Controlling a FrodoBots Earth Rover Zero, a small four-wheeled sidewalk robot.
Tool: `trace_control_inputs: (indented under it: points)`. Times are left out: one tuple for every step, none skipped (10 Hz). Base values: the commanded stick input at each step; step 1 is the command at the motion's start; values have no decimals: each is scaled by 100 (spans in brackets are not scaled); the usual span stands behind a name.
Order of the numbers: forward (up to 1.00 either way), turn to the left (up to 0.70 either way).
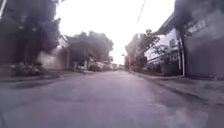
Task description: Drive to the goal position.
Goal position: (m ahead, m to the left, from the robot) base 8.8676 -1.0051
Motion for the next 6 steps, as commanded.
trace_control_inputs:
  points:
    - [70, -35]
    - [70, -16]
    - [70, 0]
    - [70, 0]
    - [70, 0]
    - [70, 0]
